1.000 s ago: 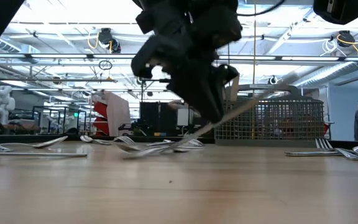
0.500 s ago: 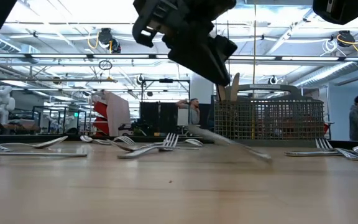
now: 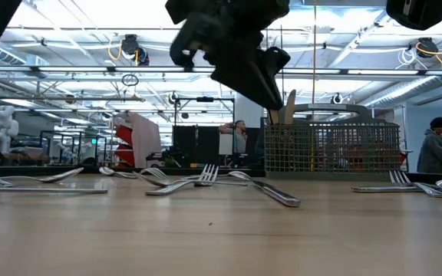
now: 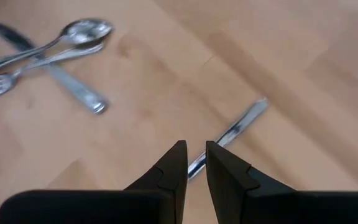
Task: Sort silverware
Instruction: Put the silver knife into the silverware basket
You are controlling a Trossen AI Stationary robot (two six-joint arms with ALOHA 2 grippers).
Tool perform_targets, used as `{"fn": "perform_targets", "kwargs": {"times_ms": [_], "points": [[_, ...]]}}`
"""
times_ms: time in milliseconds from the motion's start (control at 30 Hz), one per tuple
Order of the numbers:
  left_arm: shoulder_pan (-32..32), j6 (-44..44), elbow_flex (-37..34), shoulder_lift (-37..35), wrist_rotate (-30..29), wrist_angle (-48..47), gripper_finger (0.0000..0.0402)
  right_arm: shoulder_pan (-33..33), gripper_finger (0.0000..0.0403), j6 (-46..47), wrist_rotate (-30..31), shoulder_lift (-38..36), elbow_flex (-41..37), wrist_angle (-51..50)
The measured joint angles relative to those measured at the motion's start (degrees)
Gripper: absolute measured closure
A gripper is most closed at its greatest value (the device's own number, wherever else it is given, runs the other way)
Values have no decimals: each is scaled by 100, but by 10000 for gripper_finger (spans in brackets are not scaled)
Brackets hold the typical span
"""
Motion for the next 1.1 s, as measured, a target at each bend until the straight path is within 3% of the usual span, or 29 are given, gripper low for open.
{"fn": "perform_targets", "kwargs": {"times_ms": [267,700,1100], "points": [[12,1481,-4,2,-480,-302,326,0,200,107,0,0,0,2],[-16,3213,-444,423,-557,331,219,0,200,176,-2,0,2,9],[-76,3231,-439,785,-513,809,217,-11,200,173,2,0,2,-25]]}}
